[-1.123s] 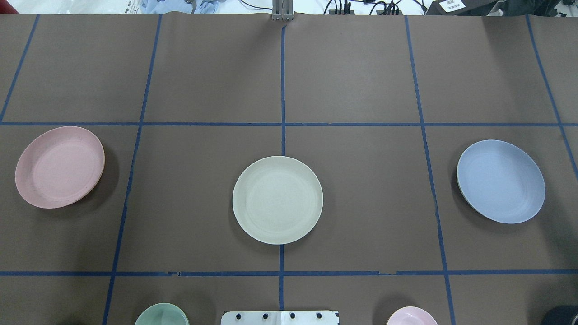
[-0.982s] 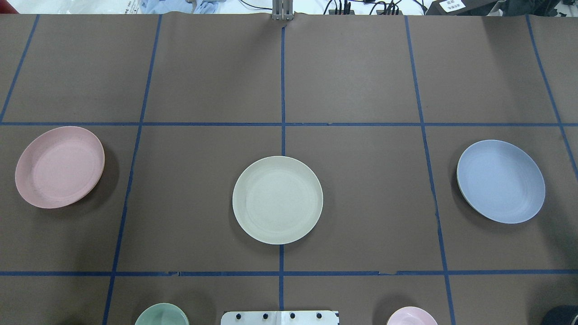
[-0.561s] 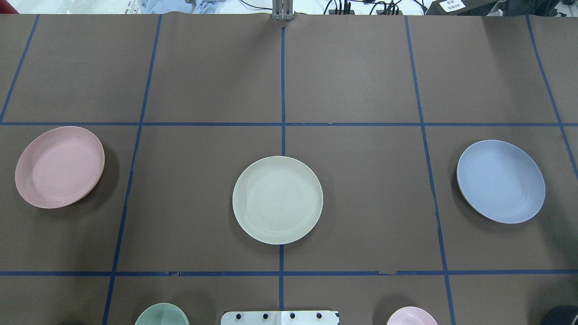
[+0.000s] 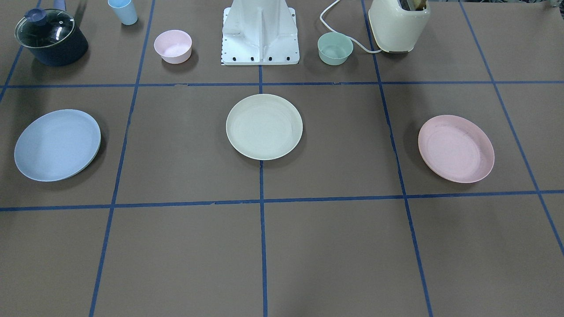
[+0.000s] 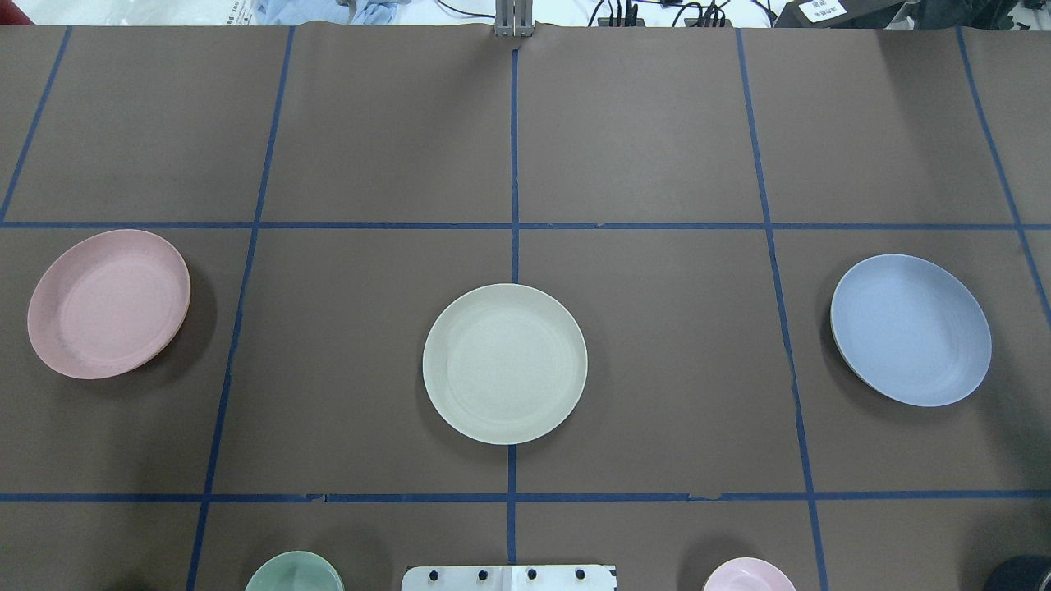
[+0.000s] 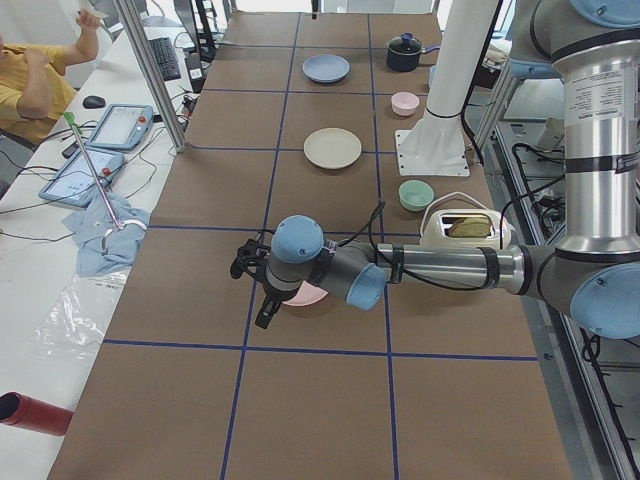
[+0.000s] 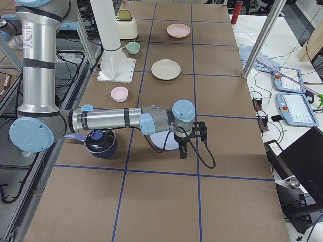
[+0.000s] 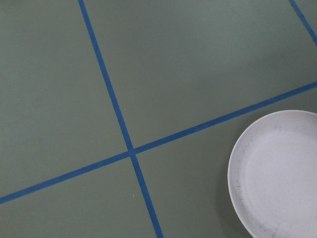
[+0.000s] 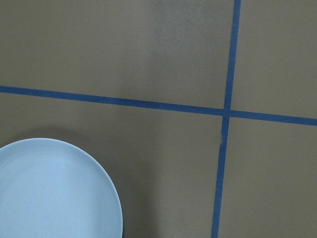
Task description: Stack three plates with pink and blue
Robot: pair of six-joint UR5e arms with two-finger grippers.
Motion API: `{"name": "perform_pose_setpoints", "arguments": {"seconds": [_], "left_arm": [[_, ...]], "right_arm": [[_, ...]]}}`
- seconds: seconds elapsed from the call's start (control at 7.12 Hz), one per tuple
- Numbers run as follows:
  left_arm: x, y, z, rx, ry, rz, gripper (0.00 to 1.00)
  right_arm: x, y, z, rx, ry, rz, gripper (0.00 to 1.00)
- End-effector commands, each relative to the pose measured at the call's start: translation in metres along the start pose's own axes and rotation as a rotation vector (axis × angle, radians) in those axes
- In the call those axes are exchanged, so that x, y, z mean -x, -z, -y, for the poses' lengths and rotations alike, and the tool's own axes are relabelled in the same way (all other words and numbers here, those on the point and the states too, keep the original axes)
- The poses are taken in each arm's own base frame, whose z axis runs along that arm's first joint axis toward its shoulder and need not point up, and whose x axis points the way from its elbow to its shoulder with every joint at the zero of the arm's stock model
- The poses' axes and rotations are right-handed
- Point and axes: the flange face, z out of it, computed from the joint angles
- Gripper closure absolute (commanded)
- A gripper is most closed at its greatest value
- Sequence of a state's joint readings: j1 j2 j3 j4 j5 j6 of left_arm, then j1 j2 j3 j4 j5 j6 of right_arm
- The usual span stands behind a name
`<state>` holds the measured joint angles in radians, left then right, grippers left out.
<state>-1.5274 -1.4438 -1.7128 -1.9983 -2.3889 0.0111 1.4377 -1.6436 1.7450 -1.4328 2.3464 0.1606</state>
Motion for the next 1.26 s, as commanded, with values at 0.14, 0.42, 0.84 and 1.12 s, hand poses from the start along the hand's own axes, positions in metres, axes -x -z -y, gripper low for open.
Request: {"name": "perform_pose_setpoints", "arguments": {"seconds": [0.14, 0.42, 0.84, 1.12], "left_arm": [[-0.027, -0.046, 0.005, 0.082, -0.054, -0.04, 0.0], [-0.001, -0.082, 0.021, 0.102, 0.04, -0.042, 0.0], [-0.039, -0.157, 0.016, 0.08, 0.138, -0.119, 0.0], [-0.064, -0.177, 0.013, 0.113, 0.144, -0.144, 0.0]], "right_arm": [[0.009, -0.005, 0.001, 0.017, 0.013, 0.036, 0.0], [0.02, -0.011, 0.002, 0.008, 0.05, 0.083, 0.0], [0.03, -0.013, 0.004, -0.013, 0.069, 0.106, 0.0], [0.027, -0.025, 0.003, 0.01, 0.065, 0.105, 0.0]]}}
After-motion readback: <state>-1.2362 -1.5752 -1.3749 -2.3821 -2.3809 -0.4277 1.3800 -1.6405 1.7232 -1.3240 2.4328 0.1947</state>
